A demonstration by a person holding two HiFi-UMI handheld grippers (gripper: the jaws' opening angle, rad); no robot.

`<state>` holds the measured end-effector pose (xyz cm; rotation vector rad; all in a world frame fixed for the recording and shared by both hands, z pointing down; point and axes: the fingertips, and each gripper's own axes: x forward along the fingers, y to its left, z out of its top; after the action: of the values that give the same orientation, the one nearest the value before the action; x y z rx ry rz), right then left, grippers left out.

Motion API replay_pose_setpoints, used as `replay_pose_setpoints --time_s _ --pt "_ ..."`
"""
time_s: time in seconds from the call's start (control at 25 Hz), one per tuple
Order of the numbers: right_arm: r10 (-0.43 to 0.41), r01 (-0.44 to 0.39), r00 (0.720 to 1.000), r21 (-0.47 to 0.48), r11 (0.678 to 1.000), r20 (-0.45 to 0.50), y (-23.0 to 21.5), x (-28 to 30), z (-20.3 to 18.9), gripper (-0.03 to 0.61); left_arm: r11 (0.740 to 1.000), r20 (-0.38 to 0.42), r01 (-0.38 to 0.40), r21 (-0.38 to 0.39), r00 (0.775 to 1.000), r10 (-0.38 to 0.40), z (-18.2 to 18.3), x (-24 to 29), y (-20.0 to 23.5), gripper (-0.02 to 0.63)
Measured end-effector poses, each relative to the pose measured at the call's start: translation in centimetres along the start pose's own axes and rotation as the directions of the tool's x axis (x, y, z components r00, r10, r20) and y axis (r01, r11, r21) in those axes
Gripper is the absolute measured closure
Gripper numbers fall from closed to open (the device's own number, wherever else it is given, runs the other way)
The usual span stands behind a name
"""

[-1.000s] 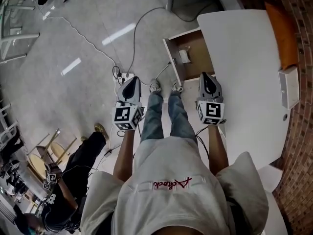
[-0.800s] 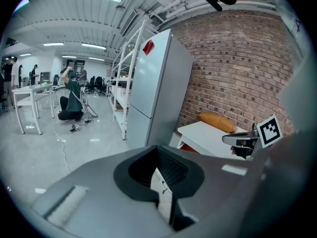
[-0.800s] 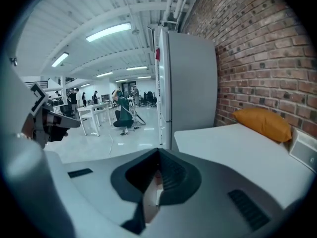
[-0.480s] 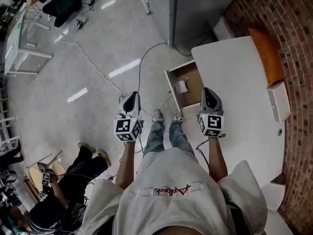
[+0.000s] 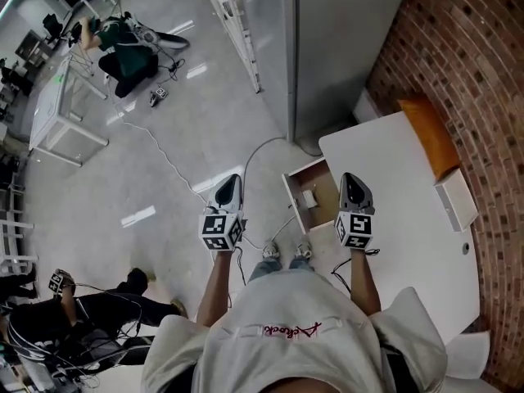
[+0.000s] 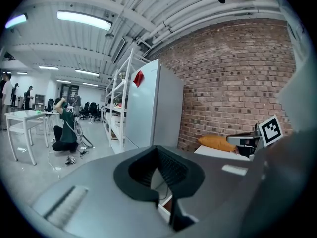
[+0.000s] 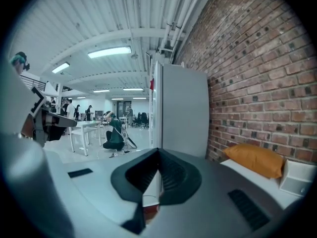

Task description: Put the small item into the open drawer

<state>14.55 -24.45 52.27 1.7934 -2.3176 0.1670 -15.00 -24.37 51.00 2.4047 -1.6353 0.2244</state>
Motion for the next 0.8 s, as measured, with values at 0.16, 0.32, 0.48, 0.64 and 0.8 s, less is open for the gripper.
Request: replay_pose_setpoints --time_s 0.16,0.32,0.48,0.64,0.8 --pt "-0.016 0.017 0.999 -0.013 1.0 0.035 -0.7 -0.6 1.9 0.566 0.999 0.037 0.011 0.035 0.999 -0.013 1.8 -0.1 0.1 0.607" --pt "-0.032 0.033 0.996 -0.017 0.999 0.079 -1.2 -0.1 4.2 0.566 0.999 0.085 0.012 0.035 0.996 -0.015 4.3 0.2 0.3 0.607" --pt "-0.036 0.038 0.993 -0.018 0.999 0.115 -1.1 0.0 5.7 0.566 0.999 0.114 0.016 0.042 0.993 -0.021 5.4 0.4 0.4 0.607" --pt "-0.046 0.05 0.988 -0.024 0.998 0.148 -1.2 -0.2 7.1 0.566 0.998 0.148 0.02 0.053 0.989 -0.027 6.8 0.6 0.4 0.607" --pt "-0.071 0.075 0.982 -0.016 0.997 0.174 -1.7 -0.3 8.0 0.566 0.998 0.166 0.024 0.065 0.985 -0.035 7.9 1.0 0.6 0.607"
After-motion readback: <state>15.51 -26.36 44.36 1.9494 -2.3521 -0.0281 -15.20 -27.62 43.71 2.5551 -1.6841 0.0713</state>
